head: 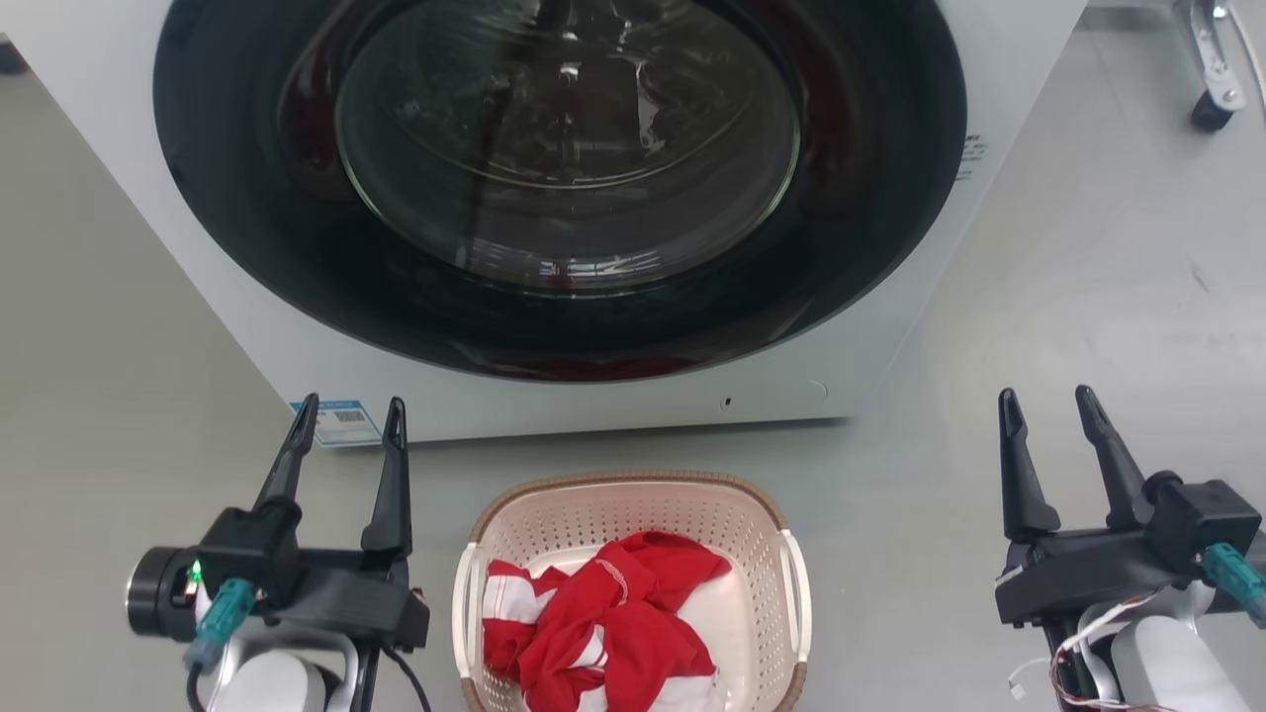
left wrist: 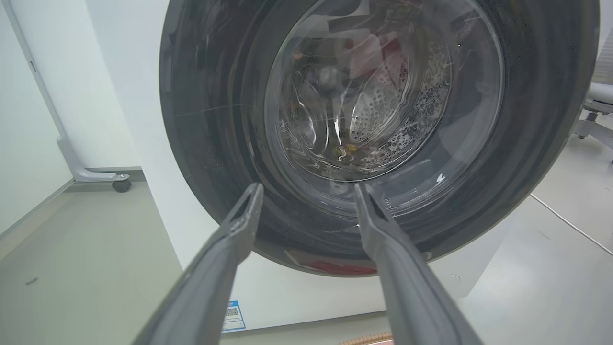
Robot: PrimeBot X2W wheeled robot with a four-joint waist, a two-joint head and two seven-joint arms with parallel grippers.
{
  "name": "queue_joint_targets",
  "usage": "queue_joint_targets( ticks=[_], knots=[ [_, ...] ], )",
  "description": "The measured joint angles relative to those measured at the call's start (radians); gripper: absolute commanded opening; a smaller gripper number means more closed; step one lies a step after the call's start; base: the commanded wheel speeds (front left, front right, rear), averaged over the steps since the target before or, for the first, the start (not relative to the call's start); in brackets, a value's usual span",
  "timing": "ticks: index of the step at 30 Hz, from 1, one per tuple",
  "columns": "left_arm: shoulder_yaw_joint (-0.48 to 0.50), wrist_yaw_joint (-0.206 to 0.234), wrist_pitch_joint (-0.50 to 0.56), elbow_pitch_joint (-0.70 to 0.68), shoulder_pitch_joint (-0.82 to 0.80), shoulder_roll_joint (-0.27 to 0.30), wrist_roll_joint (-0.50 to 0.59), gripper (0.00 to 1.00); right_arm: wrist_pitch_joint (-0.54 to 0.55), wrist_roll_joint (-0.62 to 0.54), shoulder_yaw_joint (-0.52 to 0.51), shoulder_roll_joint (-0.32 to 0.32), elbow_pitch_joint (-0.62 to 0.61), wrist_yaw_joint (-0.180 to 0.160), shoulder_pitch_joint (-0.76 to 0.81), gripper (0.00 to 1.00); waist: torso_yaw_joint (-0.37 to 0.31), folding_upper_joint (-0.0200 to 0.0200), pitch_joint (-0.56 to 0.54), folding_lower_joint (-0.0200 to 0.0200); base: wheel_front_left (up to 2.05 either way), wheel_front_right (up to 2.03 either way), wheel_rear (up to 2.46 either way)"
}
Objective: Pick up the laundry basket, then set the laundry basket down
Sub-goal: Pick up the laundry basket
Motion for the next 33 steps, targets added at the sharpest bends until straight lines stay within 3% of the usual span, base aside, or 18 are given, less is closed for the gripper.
queue_joint_targets(
  ticks=[17, 33],
  knots=[
    [-0.003, 0.022, 0.024, -0.144, 0.172, 0.018, 0.001, 1.0, 0.0, -0.004, 0.019, 0.005, -0.06, 0.0, 0.122, 1.0, -0.001, -0.0001, -0.104, 0.0, 0.0, 0.0, 0.0],
    [0.011, 0.044, 0.077, -0.255, 0.235, 0.02, -0.001, 1.0, 0.009, -0.01, 0.03, 0.012, -0.147, -0.007, 0.161, 1.0, -0.001, 0.0001, -0.114, 0.0, 0.0, 0.0, 0.0]
  ],
)
